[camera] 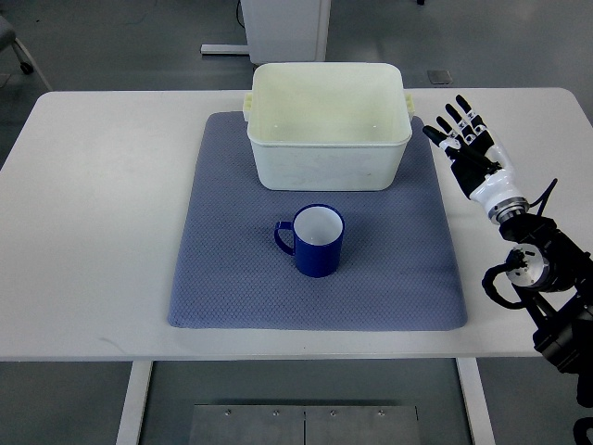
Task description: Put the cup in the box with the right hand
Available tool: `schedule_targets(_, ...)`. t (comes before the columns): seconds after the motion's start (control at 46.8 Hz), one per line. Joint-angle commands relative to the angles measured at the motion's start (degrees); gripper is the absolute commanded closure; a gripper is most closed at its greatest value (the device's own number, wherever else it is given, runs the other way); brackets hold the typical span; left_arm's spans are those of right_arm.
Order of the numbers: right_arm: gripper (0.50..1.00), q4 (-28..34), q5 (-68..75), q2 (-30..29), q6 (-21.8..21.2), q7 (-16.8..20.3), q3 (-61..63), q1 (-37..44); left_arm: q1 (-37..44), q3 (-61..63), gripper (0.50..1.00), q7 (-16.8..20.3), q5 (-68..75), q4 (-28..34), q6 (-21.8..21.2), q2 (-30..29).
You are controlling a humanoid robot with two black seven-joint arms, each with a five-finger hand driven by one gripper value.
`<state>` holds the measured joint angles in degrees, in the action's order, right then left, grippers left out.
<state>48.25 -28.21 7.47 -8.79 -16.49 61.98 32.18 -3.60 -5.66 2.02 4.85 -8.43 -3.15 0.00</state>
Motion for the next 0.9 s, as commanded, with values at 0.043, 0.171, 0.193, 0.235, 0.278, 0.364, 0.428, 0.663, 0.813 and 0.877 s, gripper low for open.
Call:
schedule_targets(0.043,0.500,0.0,0.0,0.0,0.0,0.0,0.0,0.0,-0.1,-0.1,0.500,0.0,0.1,0.0,0.0,0.0)
schedule_targets(0.171,0.500,0.0,0.0,-0.1,0.0,0.0,0.0,0.0,-0.2,0.1,0.500,0.0,0.1,0.0,0.0,0.0)
schedule_targets(0.193,0.500,0.0,0.0,-0.1,0.0,0.0,0.0,0.0,-0.2,0.1,0.500,0.1,0.1,0.0,0.0,0.0)
schedule_targets(0.235,0.500,0.0,0.0,-0.1,0.0,0.0,0.0,0.0,-0.4,0.1,0.500,0.1,0.0,0.0,0.0,0.0)
schedule_targets(0.278,0.500,0.0,0.0,-0.1,0.0,0.0,0.0,0.0,-0.6,-0.1,0.500,0.1,0.0,0.0,0.0,0.0)
schedule_targets(0.364,0.500,0.0,0.0,-0.2,0.0,0.0,0.0,0.1,-0.8,-0.1,0.500,0.1,0.0,0.0,0.0,0.0)
schedule_targets(0.428,0.500,0.0,0.0,-0.2,0.0,0.0,0.0,0.1,-0.9,-0.1,0.500,0.1,0.0,0.0,0.0,0.0)
schedule_targets(0.663,0.500,-0.1,0.1,-0.3,0.0,0.0,0.0,0.2,0.0,-0.1,0.500,0.0,0.0,0.0,0.0,0.0)
schedule_targets(0.813,0.500,-0.1,0.1,-0.3,0.0,-0.4,0.0,0.2,0.0,-0.1,0.500,0.0,0.0,0.0,0.0,0.0)
schedule_targets(0.877,0.500,0.0,0.1,-0.4,0.0,-0.4,0.0,0.2,0.0,-0.1,0.500,0.0,0.0,0.0,0.0,0.0)
